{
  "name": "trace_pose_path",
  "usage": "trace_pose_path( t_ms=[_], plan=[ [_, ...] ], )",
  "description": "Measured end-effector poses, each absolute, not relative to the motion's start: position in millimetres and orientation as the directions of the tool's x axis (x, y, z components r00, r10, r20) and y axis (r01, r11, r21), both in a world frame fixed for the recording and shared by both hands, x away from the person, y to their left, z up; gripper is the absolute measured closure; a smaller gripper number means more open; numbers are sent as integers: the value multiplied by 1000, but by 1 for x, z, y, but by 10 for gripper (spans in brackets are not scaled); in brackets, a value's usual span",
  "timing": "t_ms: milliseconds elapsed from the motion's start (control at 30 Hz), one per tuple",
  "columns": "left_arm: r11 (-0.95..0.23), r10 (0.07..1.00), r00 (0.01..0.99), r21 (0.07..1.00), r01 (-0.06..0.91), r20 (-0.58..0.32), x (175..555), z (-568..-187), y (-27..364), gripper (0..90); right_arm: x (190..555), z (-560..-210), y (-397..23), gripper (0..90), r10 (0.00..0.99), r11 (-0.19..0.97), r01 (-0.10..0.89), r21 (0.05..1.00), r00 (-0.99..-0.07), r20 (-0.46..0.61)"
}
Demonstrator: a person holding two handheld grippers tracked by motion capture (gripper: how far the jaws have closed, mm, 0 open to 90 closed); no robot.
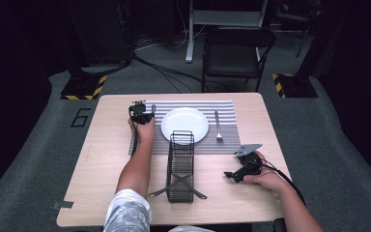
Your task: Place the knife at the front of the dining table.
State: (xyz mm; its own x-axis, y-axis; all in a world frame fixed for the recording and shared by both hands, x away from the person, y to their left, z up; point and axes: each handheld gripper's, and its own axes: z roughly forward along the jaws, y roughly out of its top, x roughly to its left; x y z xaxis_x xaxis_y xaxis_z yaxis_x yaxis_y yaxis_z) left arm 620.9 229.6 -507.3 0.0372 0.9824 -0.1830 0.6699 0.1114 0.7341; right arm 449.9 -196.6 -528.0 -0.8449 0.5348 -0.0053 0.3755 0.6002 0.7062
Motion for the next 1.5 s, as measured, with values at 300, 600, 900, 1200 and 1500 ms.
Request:
trace_pose_path(
  t_ms=[300,600,900,1200,1500],
  plan=[
    [93,976,84,737,669,-199,605,-486,249,538,450,-528,-197,0,535,600,374,707,-845,-6],
    [90,970,123,780,619,-209,582,-462,264,516,450,-528,-197,0,530,603,368,708,-848,-11],
    [53,959,191,799,599,-207,557,-449,273,498,450,-528,-197,0,534,601,375,706,-845,-6],
    [-35,945,283,812,583,-163,522,-444,278,490,450,-528,-197,0,534,601,375,706,-845,-6],
    [-89,932,334,807,584,-139,494,-443,288,479,450,-528,-197,0,535,601,375,706,-845,-6]
  ],
)
